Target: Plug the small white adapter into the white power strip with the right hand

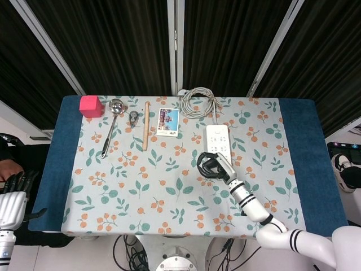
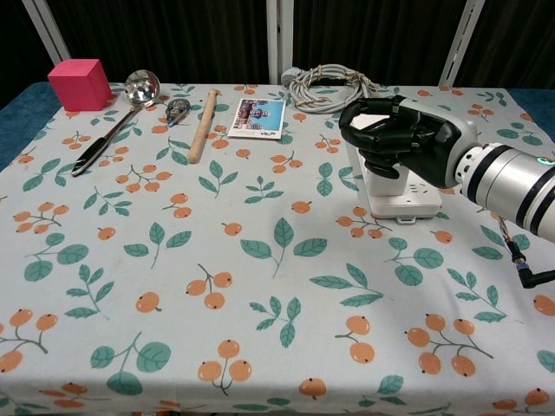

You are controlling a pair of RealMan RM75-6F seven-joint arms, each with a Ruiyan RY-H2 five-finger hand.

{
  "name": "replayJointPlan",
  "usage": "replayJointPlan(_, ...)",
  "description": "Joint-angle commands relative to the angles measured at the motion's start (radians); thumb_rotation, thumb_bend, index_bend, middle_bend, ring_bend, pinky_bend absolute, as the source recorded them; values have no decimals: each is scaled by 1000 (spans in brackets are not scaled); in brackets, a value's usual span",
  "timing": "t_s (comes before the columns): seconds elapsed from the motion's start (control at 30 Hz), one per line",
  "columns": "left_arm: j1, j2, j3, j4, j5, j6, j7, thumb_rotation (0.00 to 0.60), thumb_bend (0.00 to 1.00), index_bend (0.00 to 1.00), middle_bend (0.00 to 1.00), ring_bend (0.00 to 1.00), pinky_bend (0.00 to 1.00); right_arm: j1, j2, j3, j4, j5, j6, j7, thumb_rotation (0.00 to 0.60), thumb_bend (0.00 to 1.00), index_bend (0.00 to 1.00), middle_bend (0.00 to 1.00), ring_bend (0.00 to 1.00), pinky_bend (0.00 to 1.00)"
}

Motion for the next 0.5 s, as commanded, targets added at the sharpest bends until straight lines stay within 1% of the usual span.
replayJointPlan(0.03, 0, -2, 0, 3, 1, 0, -2, 600, 34, 100, 44, 0, 0, -3, -1, -2, 1, 2, 3, -3, 600, 745, 1000, 953, 860, 893)
replayJointPlan(0.23, -1, -3, 0, 7, 2, 0, -4, 600, 34, 100, 44, 0, 0, -11, 3, 1, -5, -7, 25, 4, 600, 750, 1000, 953, 860, 893)
replayJointPlan(0.4, -2, -2, -2, 6, 2, 0, -4, 600, 34, 100, 44, 0, 0, -25, 32, 10, -37, -30, 78, 13, 600, 750, 1000, 953, 859, 893)
replayJointPlan(0.5, -4, -1, -3, 5, 3, -1, -2, 600, 34, 99, 44, 0, 0, -42, 65, 18, -71, -57, 141, -8, 600, 750, 1000, 953, 856, 893)
